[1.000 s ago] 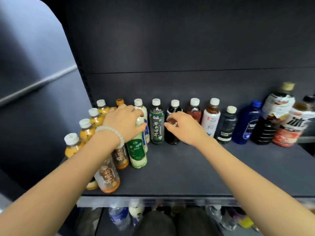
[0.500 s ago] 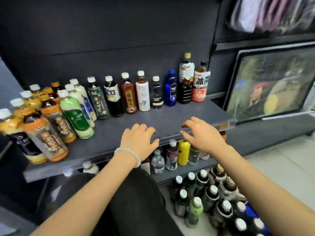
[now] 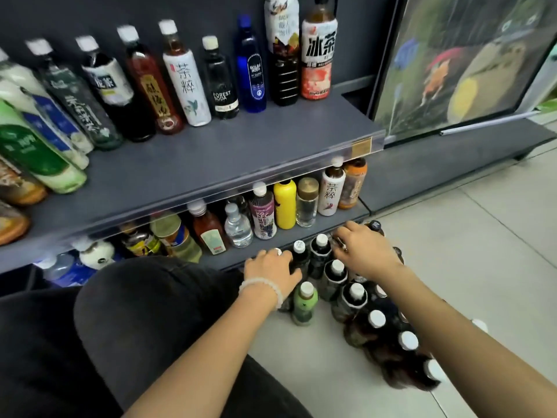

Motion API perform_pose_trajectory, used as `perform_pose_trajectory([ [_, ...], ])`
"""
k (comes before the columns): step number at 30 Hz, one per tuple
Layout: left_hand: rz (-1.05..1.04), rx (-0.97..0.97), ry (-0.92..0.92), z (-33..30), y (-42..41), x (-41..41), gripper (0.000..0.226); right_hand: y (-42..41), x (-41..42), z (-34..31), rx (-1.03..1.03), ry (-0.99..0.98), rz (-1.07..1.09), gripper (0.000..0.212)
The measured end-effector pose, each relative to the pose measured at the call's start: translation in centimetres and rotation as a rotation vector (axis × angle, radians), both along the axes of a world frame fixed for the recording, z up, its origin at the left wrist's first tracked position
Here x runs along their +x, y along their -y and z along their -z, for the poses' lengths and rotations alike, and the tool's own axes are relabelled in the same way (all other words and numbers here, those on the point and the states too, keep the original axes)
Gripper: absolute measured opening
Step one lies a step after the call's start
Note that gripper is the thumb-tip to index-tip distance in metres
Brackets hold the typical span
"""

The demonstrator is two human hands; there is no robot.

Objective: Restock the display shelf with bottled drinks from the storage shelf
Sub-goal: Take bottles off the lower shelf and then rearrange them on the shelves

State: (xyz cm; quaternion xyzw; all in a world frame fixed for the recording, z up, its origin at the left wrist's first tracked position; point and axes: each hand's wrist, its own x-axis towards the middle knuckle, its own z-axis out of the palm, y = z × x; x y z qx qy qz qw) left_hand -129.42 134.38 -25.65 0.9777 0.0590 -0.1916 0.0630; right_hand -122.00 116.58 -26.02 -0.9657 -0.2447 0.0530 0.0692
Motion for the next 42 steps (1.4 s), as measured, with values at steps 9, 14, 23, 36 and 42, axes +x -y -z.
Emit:
perform_pose_trajectory([
  [9, -0.113, -0.114, -0.148, 7.7, 1.2, 1.8, 0.048, -4.4, 5.3, 7.3, -0.070, -0.219, -0.066, 0.040],
  [14, -0.072, -0.195, -0.164, 10.1, 2.5, 2.9, 0.042, -7.0, 8.0, 10.7, -0.118, -0.350, -0.117, 0.045],
  [23, -0.002, -0.254, -0.188, 11.8, 3.2, 3.5, 0.037, -8.4, 9.7, 13.0, -0.136, -0.339, -0.112, 0.047],
  [36, -0.117, -0.253, -0.052, 6.4, 1.1, 0.6, 0.026, -6.6, 6.5, 3.7, 0.241, -0.275, -0.035, 0.025],
  [42, -0.200, -0.214, 0.121, -0.2, -2.0, -1.8, 0.029, -7.1, 3.0, -5.0, 0.274, -0.097, -0.098, 0.021],
])
